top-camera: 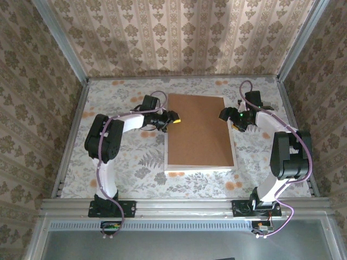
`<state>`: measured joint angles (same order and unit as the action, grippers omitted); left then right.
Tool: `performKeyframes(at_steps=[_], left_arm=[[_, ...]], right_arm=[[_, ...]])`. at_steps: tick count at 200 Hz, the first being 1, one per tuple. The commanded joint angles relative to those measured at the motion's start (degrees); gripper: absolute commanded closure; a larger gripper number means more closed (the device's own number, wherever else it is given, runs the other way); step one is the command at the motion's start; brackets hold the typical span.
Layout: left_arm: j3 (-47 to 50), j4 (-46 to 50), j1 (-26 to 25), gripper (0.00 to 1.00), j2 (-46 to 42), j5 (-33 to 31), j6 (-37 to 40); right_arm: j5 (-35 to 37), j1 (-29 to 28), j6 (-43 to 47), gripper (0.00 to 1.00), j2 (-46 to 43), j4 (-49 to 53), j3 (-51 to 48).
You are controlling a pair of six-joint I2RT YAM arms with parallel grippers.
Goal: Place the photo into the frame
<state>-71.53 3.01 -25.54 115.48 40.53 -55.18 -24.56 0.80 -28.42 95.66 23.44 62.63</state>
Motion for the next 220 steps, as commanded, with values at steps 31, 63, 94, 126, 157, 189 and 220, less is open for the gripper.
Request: performKeyframes(at_steps=[31, 63, 94, 126, 157, 189, 220], left_arm=[[-6.27, 15.39, -0.29, 0.32, 0.66, -3.44, 11.32], [-8.46, 20.16, -0.26, 0.24, 0.82, -6.66, 14.31], [-9.80, 23.39, -1.49, 0.22, 0.40, -8.43, 16.67], [-10.96, 26.62, -2.00, 0.20, -0.09, -10.48, 19.02], [-12.20, 28.74, -1.97, 0.19, -0.73, -12.59, 20.98], [-14.02, 31.59, -2.05, 0.17, -1.78, -16.00, 23.80], [-14.47, 33.27, -1.98, 0.16, -3.21, -18.43, 25.49]], right_arm=[[0.42, -0.45, 1.00, 0.18, -1.62, 1.26, -0.66], [0.21, -0.50, 1.17, 0.18, -1.70, 1.17, -0.67], [0.06, -0.53, 1.27, 0.18, -1.70, 0.99, -0.92], [-0.23, -0.53, 1.18, 0.18, -1.75, 0.73, -1.11], [0.11, -0.92, 1.16, 0.18, -2.18, 0.81, -1.14], [3.59, -2.44, 2.13, 0.17, -3.08, 2.19, -1.01], [5.90, -4.01, 2.59, 0.17, -3.92, 2.99, -0.71]])
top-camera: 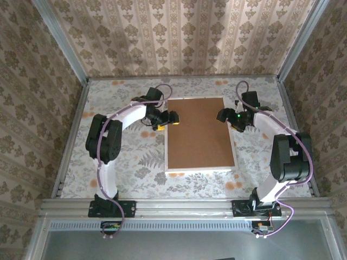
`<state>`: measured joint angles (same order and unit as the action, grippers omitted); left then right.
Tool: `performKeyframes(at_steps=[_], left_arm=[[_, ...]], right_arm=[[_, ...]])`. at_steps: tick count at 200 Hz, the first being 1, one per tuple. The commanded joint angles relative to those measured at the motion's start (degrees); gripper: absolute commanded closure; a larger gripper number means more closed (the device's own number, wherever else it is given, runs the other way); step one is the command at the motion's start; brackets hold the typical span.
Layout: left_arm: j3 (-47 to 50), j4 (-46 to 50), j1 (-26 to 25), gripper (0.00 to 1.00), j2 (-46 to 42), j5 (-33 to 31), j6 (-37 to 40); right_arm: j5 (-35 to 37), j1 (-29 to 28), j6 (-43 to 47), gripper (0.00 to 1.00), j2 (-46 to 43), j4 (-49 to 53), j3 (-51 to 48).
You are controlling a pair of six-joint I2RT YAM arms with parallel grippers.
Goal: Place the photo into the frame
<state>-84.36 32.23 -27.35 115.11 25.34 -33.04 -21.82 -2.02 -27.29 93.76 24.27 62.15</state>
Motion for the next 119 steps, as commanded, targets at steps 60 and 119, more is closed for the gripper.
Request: performKeyframes(at_steps=[60, 119], left_arm=[[13.48, -1.12, -1.92, 0.17, -15.91, -8.90, 8.14], [29.13, -12.06, -19.97, 0.11, -30.80, -22.08, 26.64]], right_arm=[[15.92, -6.39, 2.74, 0.07, -11.02, 5.55, -7.53], [20.13, -6.48, 0.35, 0.00, -14.41, 3.93, -14.19]])
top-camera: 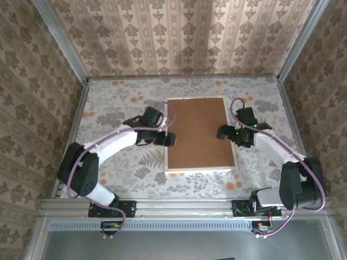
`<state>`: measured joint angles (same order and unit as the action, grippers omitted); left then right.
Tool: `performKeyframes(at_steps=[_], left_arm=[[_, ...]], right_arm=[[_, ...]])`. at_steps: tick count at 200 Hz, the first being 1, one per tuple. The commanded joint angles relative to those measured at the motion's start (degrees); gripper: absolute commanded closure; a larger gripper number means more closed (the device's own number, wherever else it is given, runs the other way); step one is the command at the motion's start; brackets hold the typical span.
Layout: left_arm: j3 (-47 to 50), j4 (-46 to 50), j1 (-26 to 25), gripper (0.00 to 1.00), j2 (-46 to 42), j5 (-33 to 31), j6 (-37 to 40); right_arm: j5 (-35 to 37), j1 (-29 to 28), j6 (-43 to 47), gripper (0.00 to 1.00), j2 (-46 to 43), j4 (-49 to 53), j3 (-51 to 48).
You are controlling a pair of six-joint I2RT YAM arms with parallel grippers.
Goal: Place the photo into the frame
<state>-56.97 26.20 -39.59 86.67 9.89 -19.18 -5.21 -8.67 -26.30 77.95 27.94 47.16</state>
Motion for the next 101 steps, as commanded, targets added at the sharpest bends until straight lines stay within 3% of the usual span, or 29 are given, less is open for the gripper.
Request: performKeyframes(at_steps=[1, 17, 36, 62, 101], left_arm=[[1.67, -6.09, -8.19, 0.11, -2.38, -6.76, 13.48], [-0.45, -6.26, -13.92, 0.09, -0.04, -8.85, 22.61], [-3.47, -4.58, -16.03, 0.08, 3.68, -11.88, 28.39], [-5.01, -5.93, -11.63, 0.08, 4.33, -9.66, 27.25], [-16.59, -5.73, 1.28, 0.09, 11.07, -3.14, 12.83]], right_arm=[[3.31, 0.20, -0.61, 0.00, 1.40, 0.22, 0.91], [-1.00, 1.46, -1.01, 0.00, 5.77, -1.10, 2.58], [-4.09, 2.60, -0.65, 0.00, 8.79, -1.47, 4.39], [-2.11, 2.28, 0.55, 0.00, 8.97, 0.84, 5.33], [6.98, -1.78, 0.08, 0.00, 4.65, 5.34, 2.87]])
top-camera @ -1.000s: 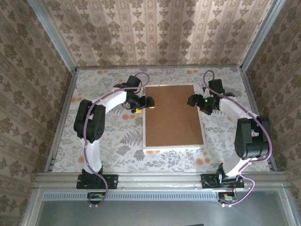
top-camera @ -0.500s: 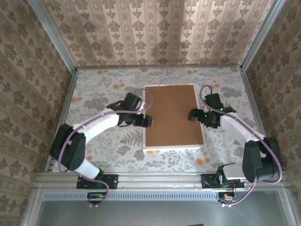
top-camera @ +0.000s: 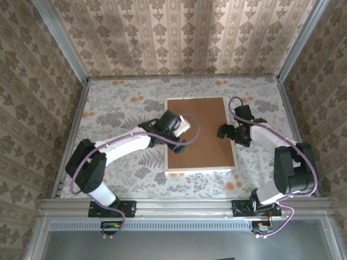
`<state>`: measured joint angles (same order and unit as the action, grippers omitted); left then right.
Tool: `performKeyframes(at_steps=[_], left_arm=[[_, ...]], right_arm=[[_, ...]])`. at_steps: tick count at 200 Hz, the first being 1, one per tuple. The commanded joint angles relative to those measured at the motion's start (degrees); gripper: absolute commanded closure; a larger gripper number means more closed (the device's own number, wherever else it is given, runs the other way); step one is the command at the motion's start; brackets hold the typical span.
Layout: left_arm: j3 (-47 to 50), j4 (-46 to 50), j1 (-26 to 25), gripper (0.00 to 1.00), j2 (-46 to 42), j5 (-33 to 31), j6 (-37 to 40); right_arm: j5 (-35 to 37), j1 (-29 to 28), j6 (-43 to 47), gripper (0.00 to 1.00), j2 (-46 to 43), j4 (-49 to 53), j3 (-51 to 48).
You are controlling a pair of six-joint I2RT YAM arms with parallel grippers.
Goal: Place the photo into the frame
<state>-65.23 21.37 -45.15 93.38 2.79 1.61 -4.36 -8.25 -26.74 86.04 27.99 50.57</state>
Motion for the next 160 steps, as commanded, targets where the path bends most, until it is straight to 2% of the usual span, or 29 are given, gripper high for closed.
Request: performKeyframes(at_steps=[1, 24, 49, 76, 97, 133, 160], left_arm=[[-8.68, -0.80, 7.05, 0.09, 4.66, 4.02, -8.25], [-14.54, 0.31, 11.29, 0.08, 10.64, 4.18, -11.68], [-19.50, -0.45, 15.92, 0.05, 15.66, 5.52, -13.12], [-31.10, 2.01, 17.98, 0.05, 24.35, 11.40, -8.22], [-41.55, 7.15, 18.02, 0.06, 32.45, 13.09, -5.17], [-60.58, 16.72, 18.26, 0.07, 45.26, 15.23, -2.96], [-73.55, 21.22, 18.61, 0.07, 53.46, 17.53, -3.45]], right_arm=[[6.13, -2.20, 0.52, 0.00, -3.44, 5.29, -0.53], [3.99, -2.56, -1.85, 0.00, -5.73, 7.20, -2.23], [2.15, -7.52, -4.48, 0.02, -12.33, 8.51, -5.33], [-0.89, -13.14, -1.71, 0.07, -15.42, 10.48, -5.49], [0.68, -17.56, 2.44, 0.08, -16.12, 9.72, -5.38], [3.46, -25.79, 16.60, 0.08, -15.49, 3.74, -3.98], [1.71, -27.50, 26.11, 0.07, -16.75, -2.40, -4.33]])
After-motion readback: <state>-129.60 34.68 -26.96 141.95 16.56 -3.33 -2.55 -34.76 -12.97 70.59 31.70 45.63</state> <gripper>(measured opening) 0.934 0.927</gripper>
